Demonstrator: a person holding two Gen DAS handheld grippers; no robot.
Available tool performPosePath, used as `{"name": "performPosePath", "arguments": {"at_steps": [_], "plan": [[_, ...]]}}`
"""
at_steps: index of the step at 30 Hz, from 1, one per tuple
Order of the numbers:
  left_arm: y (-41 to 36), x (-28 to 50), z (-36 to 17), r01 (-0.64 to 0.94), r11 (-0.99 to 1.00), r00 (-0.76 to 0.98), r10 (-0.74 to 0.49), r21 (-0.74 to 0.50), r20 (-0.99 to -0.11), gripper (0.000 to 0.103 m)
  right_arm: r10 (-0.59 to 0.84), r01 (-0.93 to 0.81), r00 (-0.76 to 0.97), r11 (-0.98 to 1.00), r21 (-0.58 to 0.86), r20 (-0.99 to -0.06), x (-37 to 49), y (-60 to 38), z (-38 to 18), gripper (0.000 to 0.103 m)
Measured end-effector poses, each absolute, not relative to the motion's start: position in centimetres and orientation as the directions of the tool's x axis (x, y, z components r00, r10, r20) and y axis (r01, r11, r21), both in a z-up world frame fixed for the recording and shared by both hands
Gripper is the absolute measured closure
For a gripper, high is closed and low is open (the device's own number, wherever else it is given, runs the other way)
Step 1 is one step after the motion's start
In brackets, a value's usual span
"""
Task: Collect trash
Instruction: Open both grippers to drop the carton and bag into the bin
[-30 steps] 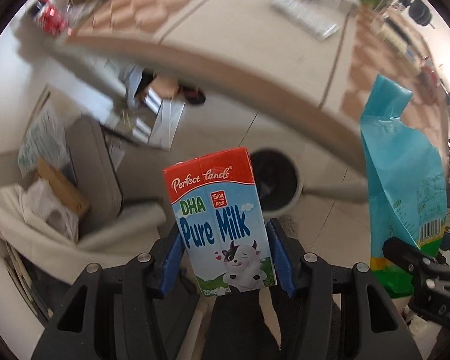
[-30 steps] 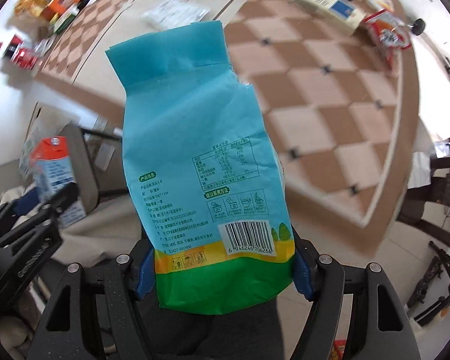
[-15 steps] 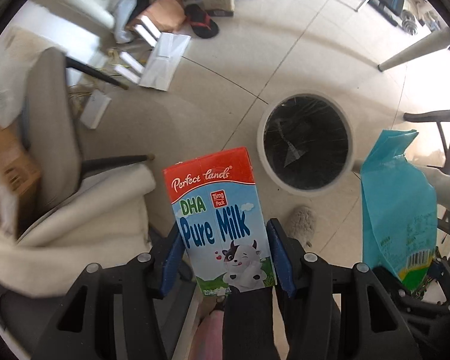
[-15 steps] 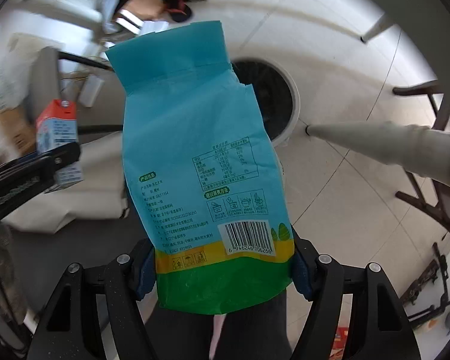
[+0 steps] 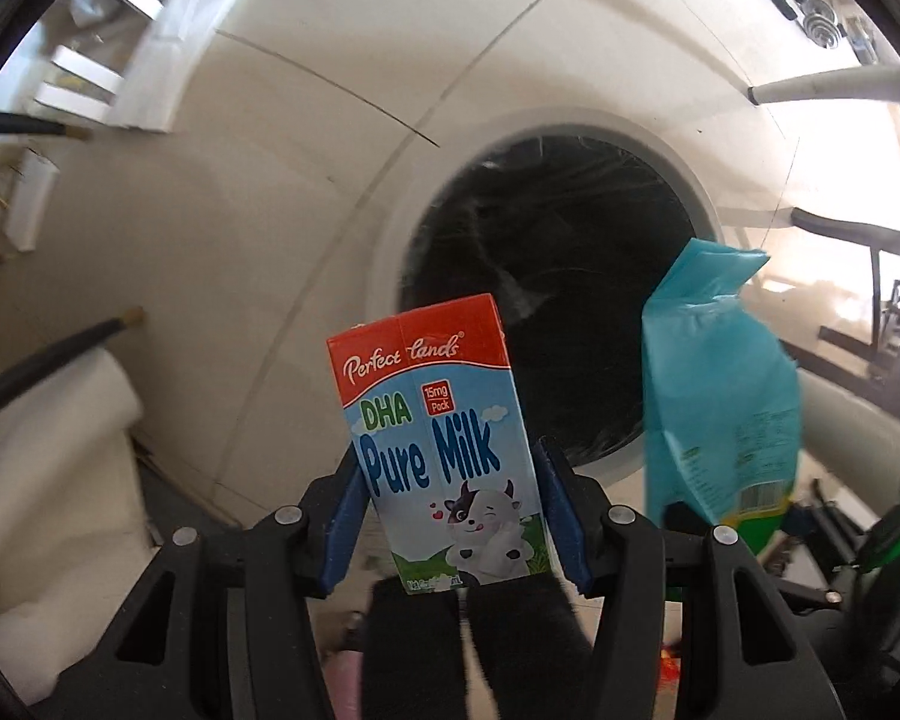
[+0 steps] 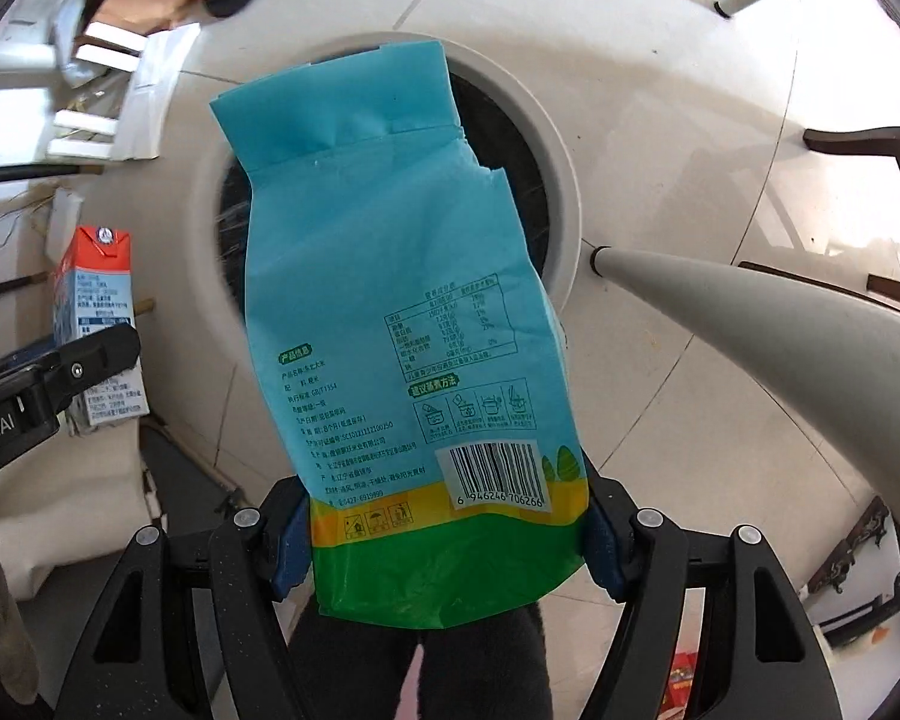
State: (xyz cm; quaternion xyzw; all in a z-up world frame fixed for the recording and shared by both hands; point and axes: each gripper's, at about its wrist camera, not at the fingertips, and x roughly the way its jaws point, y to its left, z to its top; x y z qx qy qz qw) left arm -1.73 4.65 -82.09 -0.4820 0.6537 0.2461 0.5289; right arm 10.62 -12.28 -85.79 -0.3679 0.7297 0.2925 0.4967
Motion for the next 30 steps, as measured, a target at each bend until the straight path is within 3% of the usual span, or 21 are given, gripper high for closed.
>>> {"name": "performPosePath", "arguments": {"at_steps": [6,7,9,10,13,20,30], "plan": [[4.8,-0.9,-82.8,-0.889,0.394,0.052,-0.42,-0.233,-0.906,0.047,-0.268,-0.816,-0.287,0.571,0.088,-0.92,11.6,-12.4,-88.9,0.027],[4.8,-0.8,-82.8,-0.89,0.391,0.057,-0.419,-0.236,-0.906,0.041,-0.268,-0.815,-0.299,0.571,0.099,-0.916,11.8,-12.3,-89.4,0.024],[4.7,-0.9,-81.9,-0.89,0.389,0.066,-0.407,-0.238,-0.911,0.008,-0.26,-0.814,-0.307,0.57,0.111,-0.915,12.5,-11.4,-90.3,0.018],[4.7,-1.0,-81.6,-0.89,0.392,0.065,-0.399,-0.234,-0.915,0.005,-0.257,-0.816,-0.302,0.568,0.11,-0.918,12.6,-11.1,-90.3,0.017],[4.7,-1.7,-80.7,-0.889,0.409,0.042,-0.372,-0.204,-0.927,0.005,-0.239,-0.812,-0.297,0.572,0.113,-0.924,12.4,-10.9,-89.8,0.0],[3.6,-2.5,-77.9,-0.874,0.485,-0.089,-0.218,-0.029,-0.972,0.005,-0.216,-0.828,-0.189,0.559,0.037,-0.958,12.0,-10.9,-86.4,0.0],[1.5,-5.1,-71.2,-0.87,0.491,-0.137,-0.161,0.042,-0.977,0.005,-0.153,-0.806,-0.102,0.592,-0.008,-0.983,11.5,-12.4,-78.1,0.0]]}}
